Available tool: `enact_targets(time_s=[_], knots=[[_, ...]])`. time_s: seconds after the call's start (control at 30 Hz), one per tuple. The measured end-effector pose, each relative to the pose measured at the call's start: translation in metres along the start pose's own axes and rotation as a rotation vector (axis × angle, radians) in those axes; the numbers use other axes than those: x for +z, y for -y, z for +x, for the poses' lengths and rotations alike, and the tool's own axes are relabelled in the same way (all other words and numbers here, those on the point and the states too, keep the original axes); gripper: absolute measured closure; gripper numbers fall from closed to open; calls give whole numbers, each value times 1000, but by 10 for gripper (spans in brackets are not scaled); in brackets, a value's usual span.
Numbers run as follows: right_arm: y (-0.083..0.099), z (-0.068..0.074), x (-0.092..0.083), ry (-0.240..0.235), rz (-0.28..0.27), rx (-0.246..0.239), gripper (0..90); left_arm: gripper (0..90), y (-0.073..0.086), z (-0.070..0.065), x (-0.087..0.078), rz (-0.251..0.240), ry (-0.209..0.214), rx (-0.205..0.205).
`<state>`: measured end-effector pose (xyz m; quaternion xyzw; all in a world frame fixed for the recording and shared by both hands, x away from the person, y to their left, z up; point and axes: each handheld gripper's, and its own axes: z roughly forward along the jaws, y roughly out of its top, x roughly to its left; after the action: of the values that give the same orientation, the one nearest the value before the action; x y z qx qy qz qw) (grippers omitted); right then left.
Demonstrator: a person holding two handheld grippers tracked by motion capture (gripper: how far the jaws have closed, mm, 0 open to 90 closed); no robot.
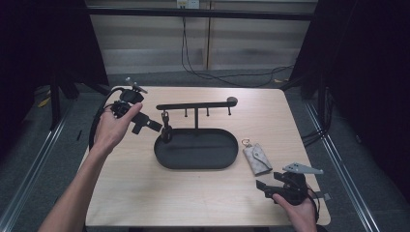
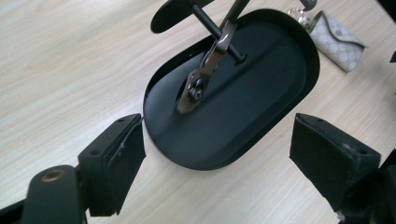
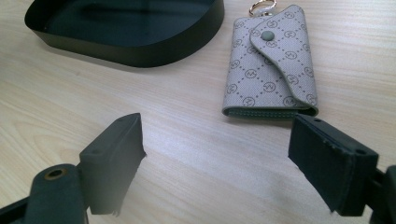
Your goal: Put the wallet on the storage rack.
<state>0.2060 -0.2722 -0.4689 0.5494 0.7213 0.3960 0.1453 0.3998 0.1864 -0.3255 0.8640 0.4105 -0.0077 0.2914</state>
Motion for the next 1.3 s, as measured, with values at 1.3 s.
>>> enact_targets(time_s=[1.3], knots=[[-2, -4, -1, 12, -10, 34, 173, 190, 174, -9, 20, -256, -97, -57]])
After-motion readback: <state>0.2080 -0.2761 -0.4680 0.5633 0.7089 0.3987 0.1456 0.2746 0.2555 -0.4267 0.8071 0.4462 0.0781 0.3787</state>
